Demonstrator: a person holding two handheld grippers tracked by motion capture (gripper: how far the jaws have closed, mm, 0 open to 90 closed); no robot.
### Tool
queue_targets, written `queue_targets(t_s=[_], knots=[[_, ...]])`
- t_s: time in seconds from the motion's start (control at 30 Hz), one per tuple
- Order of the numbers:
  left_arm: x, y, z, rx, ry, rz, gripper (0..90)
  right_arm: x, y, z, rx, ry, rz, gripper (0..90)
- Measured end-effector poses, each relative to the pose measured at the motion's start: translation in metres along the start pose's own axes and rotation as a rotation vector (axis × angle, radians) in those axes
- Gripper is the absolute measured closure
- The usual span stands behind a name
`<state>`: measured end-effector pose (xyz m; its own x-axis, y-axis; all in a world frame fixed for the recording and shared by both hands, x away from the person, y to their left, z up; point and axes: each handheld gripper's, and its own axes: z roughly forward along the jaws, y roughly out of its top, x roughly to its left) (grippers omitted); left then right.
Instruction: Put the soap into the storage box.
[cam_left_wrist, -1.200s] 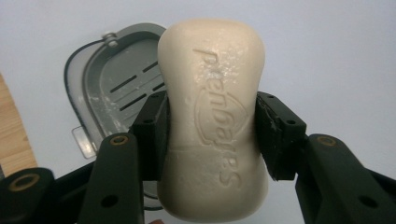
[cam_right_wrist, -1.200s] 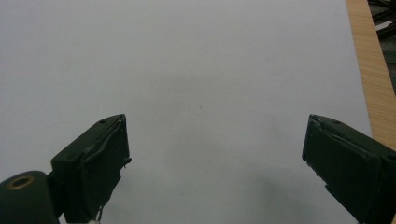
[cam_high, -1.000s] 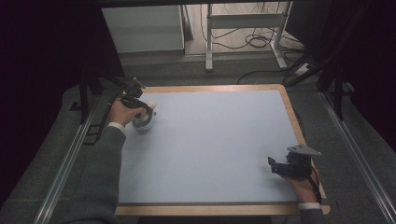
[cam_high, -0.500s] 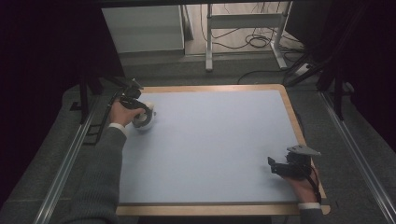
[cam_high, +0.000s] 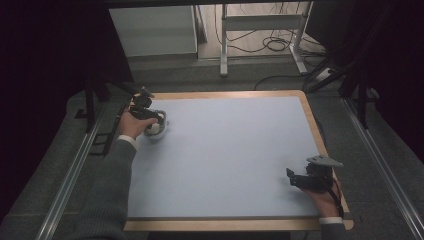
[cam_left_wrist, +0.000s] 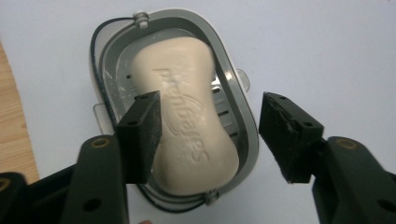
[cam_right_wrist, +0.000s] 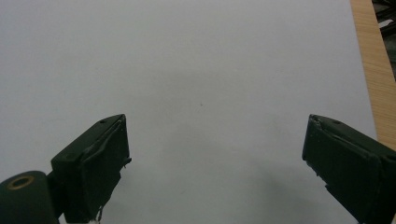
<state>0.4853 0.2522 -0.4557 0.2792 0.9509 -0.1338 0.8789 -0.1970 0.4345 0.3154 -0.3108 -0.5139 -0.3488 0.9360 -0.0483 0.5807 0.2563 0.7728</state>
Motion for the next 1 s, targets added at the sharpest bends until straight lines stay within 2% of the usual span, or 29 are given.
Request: queue_targets(t_s=[0.1,0.17,0.3,0.33,0.37,0.4,0.47,0.5,0.57,0.77,1.0], knots=[[-0.003,-0.001,-0.005,-0.013,-0.002,0.020,35.1,0.001,0.000,0.000,-0.004,0.000,-0.002,7.1],[-0.007,-0.003,-0.010,-0.037,-0.025,0.031,33.1,0.000,0.000,-0.001,-0.005,0.002,-0.001,7.1],[-0.012,-0.007,-0.016,-0.064,-0.041,0.057,27.6,0.000,0.000,-0.001,-0.005,0.001,-0.002,7.1],[-0.016,-0.010,-0.020,-0.077,-0.051,0.083,26.5,0.000,0.000,-0.001,-0.006,0.002,-0.003,7.1],[-0.016,-0.010,-0.020,-0.077,-0.051,0.083,25.5,0.000,0.000,-0.001,-0.006,0.002,-0.003,7.1],[-0.020,-0.015,-0.023,-0.092,-0.066,0.113,25.4,0.000,0.000,-0.001,-0.005,0.003,-0.002,7.1],[-0.022,-0.017,-0.024,-0.097,-0.078,0.123,25.2,0.000,0.000,-0.001,-0.006,0.004,0.000,7.1],[-0.025,-0.023,-0.026,-0.104,-0.085,0.148,24.9,0.000,0.000,-0.001,-0.007,0.006,0.000,7.2],[-0.027,-0.027,-0.027,-0.114,-0.091,0.163,24.7,0.001,0.001,-0.002,-0.007,0.006,-0.001,7.1],[-0.031,-0.038,-0.030,-0.134,-0.113,0.192,23.7,0.001,0.001,-0.002,-0.008,0.005,-0.002,7.1],[-0.038,-0.059,-0.030,-0.164,-0.134,0.216,23.4,0.000,0.001,-0.003,-0.013,0.004,-0.003,7.1]])
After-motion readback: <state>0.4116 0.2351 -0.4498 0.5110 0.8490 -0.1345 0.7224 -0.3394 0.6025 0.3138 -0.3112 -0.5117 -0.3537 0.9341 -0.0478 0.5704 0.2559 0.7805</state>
